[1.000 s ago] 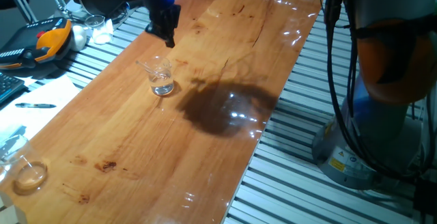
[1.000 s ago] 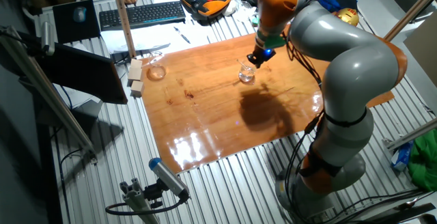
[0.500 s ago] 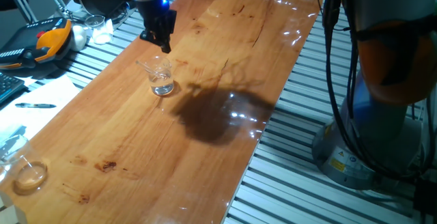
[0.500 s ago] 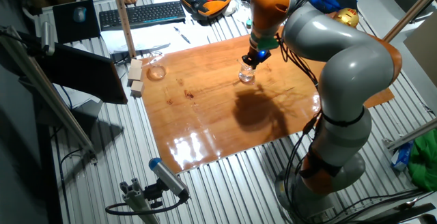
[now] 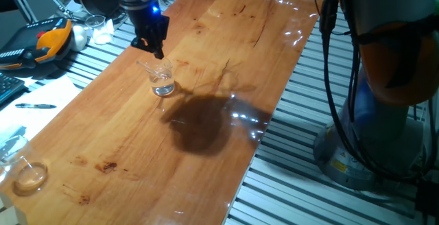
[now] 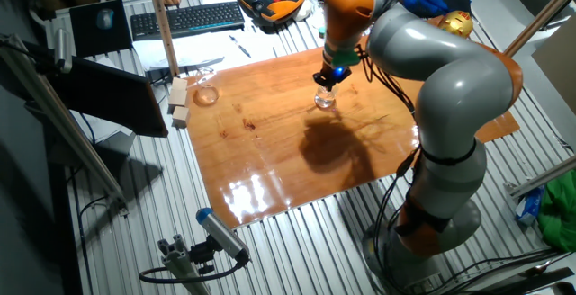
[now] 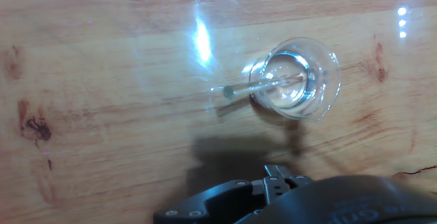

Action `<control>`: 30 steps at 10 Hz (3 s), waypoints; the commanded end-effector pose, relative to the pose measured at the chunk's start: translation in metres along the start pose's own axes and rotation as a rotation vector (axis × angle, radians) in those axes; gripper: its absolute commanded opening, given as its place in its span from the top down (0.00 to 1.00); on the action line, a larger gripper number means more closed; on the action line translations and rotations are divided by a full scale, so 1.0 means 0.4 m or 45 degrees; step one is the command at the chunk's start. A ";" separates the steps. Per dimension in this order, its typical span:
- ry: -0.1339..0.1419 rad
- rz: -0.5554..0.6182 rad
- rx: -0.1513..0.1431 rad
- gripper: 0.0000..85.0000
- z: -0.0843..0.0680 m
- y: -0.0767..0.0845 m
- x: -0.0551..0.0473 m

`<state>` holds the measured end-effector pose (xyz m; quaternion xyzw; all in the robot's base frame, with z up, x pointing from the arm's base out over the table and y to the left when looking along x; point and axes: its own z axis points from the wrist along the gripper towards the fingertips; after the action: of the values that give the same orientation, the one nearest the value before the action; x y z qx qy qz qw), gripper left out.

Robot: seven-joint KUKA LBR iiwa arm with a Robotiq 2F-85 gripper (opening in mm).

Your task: Stir the beaker with a glass rod

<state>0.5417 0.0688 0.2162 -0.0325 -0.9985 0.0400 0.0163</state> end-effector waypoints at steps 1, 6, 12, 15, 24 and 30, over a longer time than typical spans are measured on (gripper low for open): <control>0.006 0.000 -0.006 1.00 -0.002 0.005 -0.001; -0.001 0.037 -0.017 1.00 0.002 0.034 -0.003; -0.015 -0.141 0.103 1.00 0.002 0.034 -0.003; -0.046 -0.163 0.140 1.00 0.002 0.034 -0.003; -0.015 0.053 0.247 1.00 0.011 0.044 -0.031; -0.029 0.080 0.263 1.00 0.008 0.035 -0.035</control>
<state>0.5564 0.0816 0.2117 -0.0616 -0.9876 0.1441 0.0065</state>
